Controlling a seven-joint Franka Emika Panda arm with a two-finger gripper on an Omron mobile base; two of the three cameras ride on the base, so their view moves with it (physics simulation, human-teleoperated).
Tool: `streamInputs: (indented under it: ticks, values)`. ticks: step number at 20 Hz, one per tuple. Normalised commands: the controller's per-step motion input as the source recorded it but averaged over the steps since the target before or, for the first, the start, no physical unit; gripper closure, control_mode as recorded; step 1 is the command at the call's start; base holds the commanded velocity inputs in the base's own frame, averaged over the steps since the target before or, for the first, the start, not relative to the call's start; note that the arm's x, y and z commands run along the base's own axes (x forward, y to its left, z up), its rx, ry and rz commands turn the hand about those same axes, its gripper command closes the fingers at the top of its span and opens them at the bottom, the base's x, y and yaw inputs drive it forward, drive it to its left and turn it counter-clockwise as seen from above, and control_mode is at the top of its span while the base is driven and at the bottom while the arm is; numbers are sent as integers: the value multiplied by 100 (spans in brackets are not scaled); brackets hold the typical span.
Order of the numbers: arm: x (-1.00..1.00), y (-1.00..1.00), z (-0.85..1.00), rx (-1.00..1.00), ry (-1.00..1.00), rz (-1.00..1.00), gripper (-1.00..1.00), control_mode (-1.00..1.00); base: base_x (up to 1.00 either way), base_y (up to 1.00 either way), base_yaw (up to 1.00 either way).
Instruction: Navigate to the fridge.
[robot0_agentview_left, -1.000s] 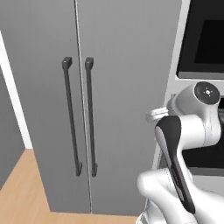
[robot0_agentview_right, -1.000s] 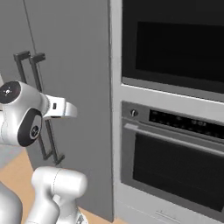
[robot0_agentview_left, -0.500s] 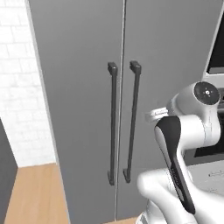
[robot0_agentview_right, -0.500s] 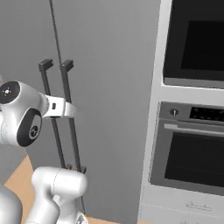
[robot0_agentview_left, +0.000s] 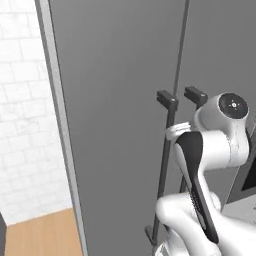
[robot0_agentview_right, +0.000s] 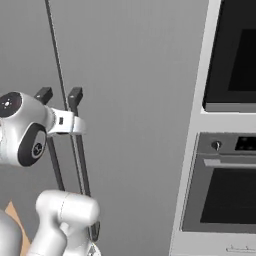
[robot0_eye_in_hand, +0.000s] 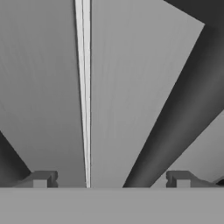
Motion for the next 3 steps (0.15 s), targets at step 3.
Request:
streamInputs:
  ticks: [3]
  values:
    - [0, 0, 0, 0, 0, 0, -100, 100, 100, -29, -1]
